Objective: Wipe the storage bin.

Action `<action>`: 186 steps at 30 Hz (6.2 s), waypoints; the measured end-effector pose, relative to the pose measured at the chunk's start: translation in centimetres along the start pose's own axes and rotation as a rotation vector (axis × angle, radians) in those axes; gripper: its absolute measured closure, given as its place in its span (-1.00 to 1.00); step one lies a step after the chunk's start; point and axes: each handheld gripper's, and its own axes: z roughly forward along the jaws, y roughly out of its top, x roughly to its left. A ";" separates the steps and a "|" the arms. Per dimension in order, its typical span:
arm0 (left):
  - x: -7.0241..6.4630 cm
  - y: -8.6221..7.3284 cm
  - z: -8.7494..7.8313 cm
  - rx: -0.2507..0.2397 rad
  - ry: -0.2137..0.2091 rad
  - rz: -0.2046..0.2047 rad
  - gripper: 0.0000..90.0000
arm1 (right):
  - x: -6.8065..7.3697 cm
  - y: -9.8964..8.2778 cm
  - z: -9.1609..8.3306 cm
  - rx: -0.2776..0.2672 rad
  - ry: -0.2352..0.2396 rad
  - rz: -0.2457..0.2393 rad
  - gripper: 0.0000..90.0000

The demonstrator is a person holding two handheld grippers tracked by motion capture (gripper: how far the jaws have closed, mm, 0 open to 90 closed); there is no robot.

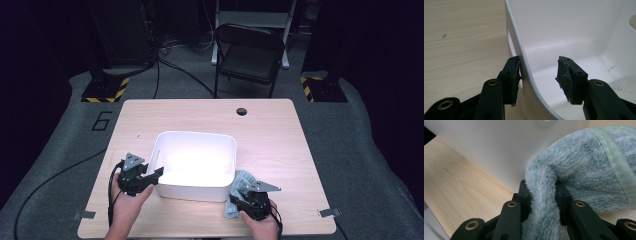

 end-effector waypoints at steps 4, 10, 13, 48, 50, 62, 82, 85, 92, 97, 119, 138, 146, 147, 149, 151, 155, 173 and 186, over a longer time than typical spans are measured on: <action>-0.3 -0.2 -0.3 0.002 0.014 0.015 0.17 | 0.0 0.3 -0.2 -0.012 -0.010 0.001 0.60; -0.7 -0.3 -0.4 0.006 0.037 0.033 0.17 | 0.7 1.5 -1.7 -0.082 -0.005 -0.015 0.60; -0.7 -0.3 -0.5 0.006 0.035 0.030 0.16 | 1.2 2.2 -2.6 -0.121 -0.009 -0.037 0.60; -1.6 -0.4 -0.6 0.018 0.042 0.004 0.10 | 1.6 1.0 -1.2 -0.023 -0.039 -0.064 0.60; -1.5 -0.4 -0.7 0.013 0.039 -0.004 0.10 | 1.3 0.8 -0.6 -0.001 -0.041 -0.061 0.61; -1.9 -0.5 -1.1 0.025 0.032 0.005 0.11 | 0.4 0.7 0.2 0.018 -0.021 -0.005 0.59; -2.2 -0.6 -1.1 0.009 -0.014 -0.008 0.10 | 3.1 3.2 -2.7 -0.144 0.039 -0.113 0.60; -2.3 -0.5 -1.1 0.005 -0.011 0.004 0.12 | 2.7 3.1 -2.4 -0.136 0.031 -0.114 0.61; -2.1 -0.4 -1.0 0.003 -0.028 -0.007 0.12 | 1.3 1.9 -0.1 -0.026 0.031 -0.070 0.60; -2.4 -0.5 -1.0 -0.003 -0.010 0.006 0.12 | 0.7 1.2 1.3 0.032 0.031 -0.056 0.60; -2.5 -0.1 -1.1 0.028 -0.025 -0.018 -0.06 | -1.0 0.7 -0.2 0.013 -0.063 -0.025 0.22; -1.0 0.6 -1.7 -0.027 -0.029 -0.031 -0.03 | 1.2 -0.2 0.0 0.014 -0.143 -0.082 -0.09; 0.0 1.5 -0.7 -0.060 -0.014 0.041 -0.03 | 0.0 -0.8 0.5 0.019 -0.134 -0.080 0.21; 0.1 1.6 -0.5 -0.068 -0.010 0.054 -0.03 | 0.0 -0.8 0.5 0.016 -0.134 -0.061 0.25; 0.6 2.0 0.0 -0.076 -0.007 0.073 -0.03 | -0.2 -0.8 0.5 0.009 -0.129 -0.065 0.32; 1.2 2.3 0.5 -0.090 -0.006 0.066 -0.03 | -0.3 -0.7 0.4 0.009 -0.122 -0.062 0.34; 2.3 2.8 1.5 -0.082 0.005 0.061 -0.02 | -0.4 -0.7 0.3 0.005 -0.121 -0.050 0.36; 2.8 3.5 3.4 -0.051 -0.027 0.116 0.17 | -0.7 -0.1 -0.1 -0.019 -0.105 -0.037 0.43; 1.1 1.9 1.9 -0.078 -0.035 0.061 0.09 | -1.1 0.4 -0.5 -0.043 -0.104 -0.032 0.43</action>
